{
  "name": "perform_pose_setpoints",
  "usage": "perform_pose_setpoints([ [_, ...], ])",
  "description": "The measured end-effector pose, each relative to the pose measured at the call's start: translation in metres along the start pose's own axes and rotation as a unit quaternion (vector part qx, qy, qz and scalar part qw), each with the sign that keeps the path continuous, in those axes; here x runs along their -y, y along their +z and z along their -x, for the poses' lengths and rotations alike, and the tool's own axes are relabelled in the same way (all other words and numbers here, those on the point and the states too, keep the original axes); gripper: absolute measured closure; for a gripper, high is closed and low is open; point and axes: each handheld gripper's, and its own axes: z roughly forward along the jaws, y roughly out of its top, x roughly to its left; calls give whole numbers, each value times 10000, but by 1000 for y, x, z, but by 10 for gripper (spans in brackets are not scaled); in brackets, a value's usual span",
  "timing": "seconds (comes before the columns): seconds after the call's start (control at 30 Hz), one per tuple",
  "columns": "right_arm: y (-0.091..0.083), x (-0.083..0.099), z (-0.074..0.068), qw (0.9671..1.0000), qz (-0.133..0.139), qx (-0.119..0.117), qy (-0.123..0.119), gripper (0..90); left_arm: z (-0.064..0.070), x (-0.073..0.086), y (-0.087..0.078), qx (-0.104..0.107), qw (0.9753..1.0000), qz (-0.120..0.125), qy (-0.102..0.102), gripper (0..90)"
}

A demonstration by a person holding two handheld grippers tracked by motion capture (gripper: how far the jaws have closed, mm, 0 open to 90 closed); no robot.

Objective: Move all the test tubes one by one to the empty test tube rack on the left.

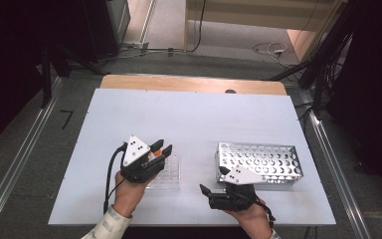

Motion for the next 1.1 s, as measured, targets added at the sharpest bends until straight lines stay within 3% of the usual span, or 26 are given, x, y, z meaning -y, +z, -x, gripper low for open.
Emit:
perform_pose_setpoints([
  [0.4, -2, 0, 5, 10000, 57, 48, 63, 172, 5, -5, -17, 228, 9995, 143, -161, 457],
  [0.7, -8, 0, 13, 9997, 159, 150, 141, 172, 2, 1, -36, 47, 9996, 189, -210, 356],
  [1.1, -22, 5, 29, 9986, 263, 350, 285, 172, -13, 21, -60, -293, 9990, 111, -320, 277],
])
